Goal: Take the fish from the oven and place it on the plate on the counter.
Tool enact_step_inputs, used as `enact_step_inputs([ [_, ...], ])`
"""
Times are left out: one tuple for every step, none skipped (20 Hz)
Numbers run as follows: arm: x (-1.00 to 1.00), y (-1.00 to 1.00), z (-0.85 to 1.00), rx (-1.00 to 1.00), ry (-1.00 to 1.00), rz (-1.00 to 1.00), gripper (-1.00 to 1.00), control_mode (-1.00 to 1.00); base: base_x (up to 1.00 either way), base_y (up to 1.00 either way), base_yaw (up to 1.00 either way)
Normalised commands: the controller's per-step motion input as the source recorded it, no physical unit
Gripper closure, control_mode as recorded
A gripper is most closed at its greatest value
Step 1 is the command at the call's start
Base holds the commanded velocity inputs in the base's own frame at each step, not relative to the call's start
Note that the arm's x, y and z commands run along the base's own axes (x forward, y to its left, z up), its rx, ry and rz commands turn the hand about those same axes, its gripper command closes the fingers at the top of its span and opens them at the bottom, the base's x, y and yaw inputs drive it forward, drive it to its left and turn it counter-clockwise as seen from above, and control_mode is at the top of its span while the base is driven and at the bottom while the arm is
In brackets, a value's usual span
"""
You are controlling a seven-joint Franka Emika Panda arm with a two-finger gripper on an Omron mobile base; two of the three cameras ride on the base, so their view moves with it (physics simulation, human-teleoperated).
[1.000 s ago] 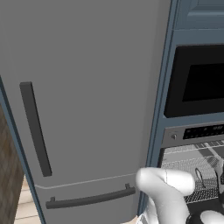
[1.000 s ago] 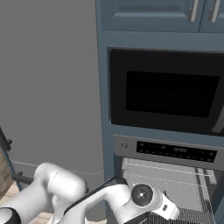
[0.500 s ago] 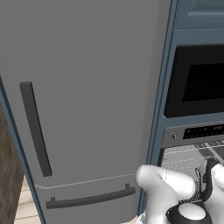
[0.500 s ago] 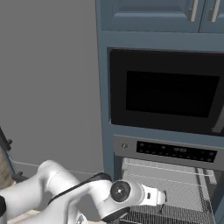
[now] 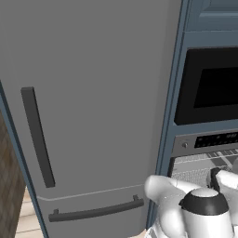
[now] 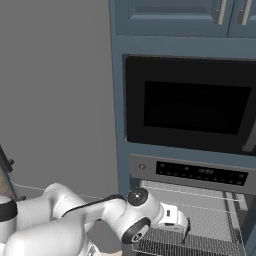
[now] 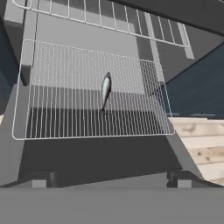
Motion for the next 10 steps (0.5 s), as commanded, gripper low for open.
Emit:
enact_step_inputs([
  [0.07,0.0,-0.16,0.1,0.1,0.0,-1.0,-1.0,0.0,0.0,0.0],
  [0.15,-0.01,-0.23,0.15,0.04,0.0,-1.0,-1.0,0.0,0.0,0.0],
  [0.16,-0.01,-0.21,0.17,0.0,0.0,-1.0,-1.0,0.0,0.0,0.0],
  [0.13,-0.09,-0.21,0.22,0.0,0.04,-1.0,-1.0,0.0,0.0,0.0],
  [0.06,-0.19,-0.21,0.28,0.0,0.09,-1.0,-1.0,0.0,0.0,0.0],
  [0.0,-0.36,-0.31,0.35,0.0,0.13,-1.0,-1.0,0.0,0.0,0.0],
  [0.0,-0.39,-0.36,0.39,-0.02,0.16,-1.0,-1.0,0.0,0.0,0.0],
  [0.0,-0.42,-0.35,0.43,-0.03,0.19,-1.0,-1.0,0.0,0.0,0.0],
  [-0.06,-0.46,-0.32,0.44,-0.03,0.21,-1.0,-1.0,0.0,0.0,0.0],
  [-0.02,-0.36,-0.2,0.4,-0.03,0.21,-1.0,-1.0,0.0,0.0,0.0],
])
